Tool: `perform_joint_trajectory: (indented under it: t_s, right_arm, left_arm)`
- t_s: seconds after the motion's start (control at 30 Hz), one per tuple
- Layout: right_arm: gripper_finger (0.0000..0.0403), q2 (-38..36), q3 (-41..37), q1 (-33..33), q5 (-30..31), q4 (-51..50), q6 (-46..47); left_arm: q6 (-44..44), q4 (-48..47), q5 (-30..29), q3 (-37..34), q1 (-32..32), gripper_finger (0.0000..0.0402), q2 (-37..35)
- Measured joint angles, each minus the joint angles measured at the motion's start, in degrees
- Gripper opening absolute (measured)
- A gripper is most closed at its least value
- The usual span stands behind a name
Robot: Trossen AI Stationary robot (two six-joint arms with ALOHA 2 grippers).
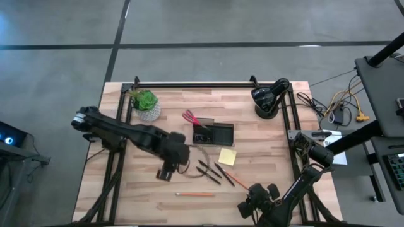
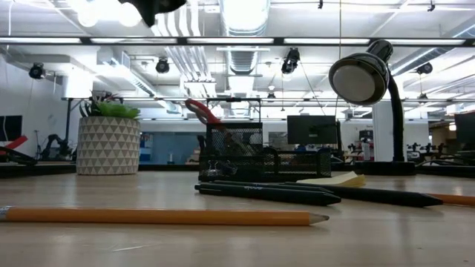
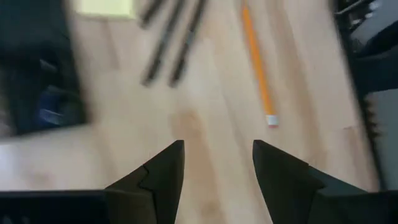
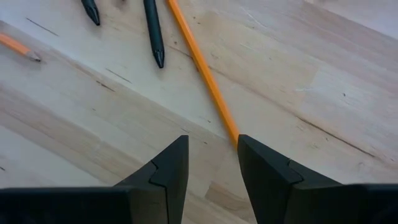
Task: Pick and place office supplies into organizer
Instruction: Put the bottom left yellow pencil into the black desk organizer
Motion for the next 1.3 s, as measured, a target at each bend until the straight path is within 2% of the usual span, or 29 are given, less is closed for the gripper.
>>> perform_joint_trajectory:
  t_s: [0.23,0.33,0.4,0.47,0.57,0.67,0.83,0.93,1.03,1.17,1.3]
  right_arm:
    - [0.0132,0.0,0.0,-1.2,1.0,4.2,-1.1]
    - [0.0132,0.0,0.0,-3.5,-0.1,14.7,-11.5]
    - [0.0132,0.0,0.0,-6.0,-4.6,22.3,-21.3]
    - [0.013,0.0,0.0,-8.2,-7.7,25.6,-24.8]
    - [0.0118,-0.4,-0.6,-10.2,-7.4,25.2,-24.4]
    - [0.01,-1.8,-1.6,-12.5,-9.8,28.7,-26.7]
    - [0.0065,-2.8,-4.5,-16.6,-14.1,40.3,-29.4]
    - [0.0046,-2.9,-5.0,-17.6,-14.5,44.5,-28.9]
    - [0.003,-2.9,-5.6,-18.0,-14.7,43.6,-26.9]
    - [0.0013,-2.9,-7.1,-18.4,-14.7,44.4,-25.0]
    - [0.0009,-2.7,-9.6,-19.5,-18.3,48.9,-25.8]
  left_arm:
    - [-8.4,2.6,0.6,-4.9,-5.8,0.0173,7.0]
    - [-10.8,6.7,0.5,-7.8,-9.2,0.0173,9.2]
    - [-15.8,10.7,0.2,-9.9,-11.4,0.0173,9.5]
    - [-25.0,15.0,-1.5,-12.0,-13.2,0.0173,8.9]
    - [-43.8,18.5,-5.0,-15.7,-14.5,0.0173,6.9]
    - [-59.0,22.9,-7.2,-20.6,-16.2,0.0173,4.3]
    - [-73.7,34.8,-9.9,-30.0,-20.1,0.0173,0.6]
    - [-79.5,42.4,-13.5,-34.6,-22.4,0.0173,-1.3]
    - [-82.9,47.6,-17.3,-37.7,-24.2,0.0173,-2.9]
    - [-83.7,48.7,-19.1,-38.6,-25.2,0.0173,-3.7]
    - [-83.3,49.1,-21.2,-38.5,-25.6,0.0173,-4.1]
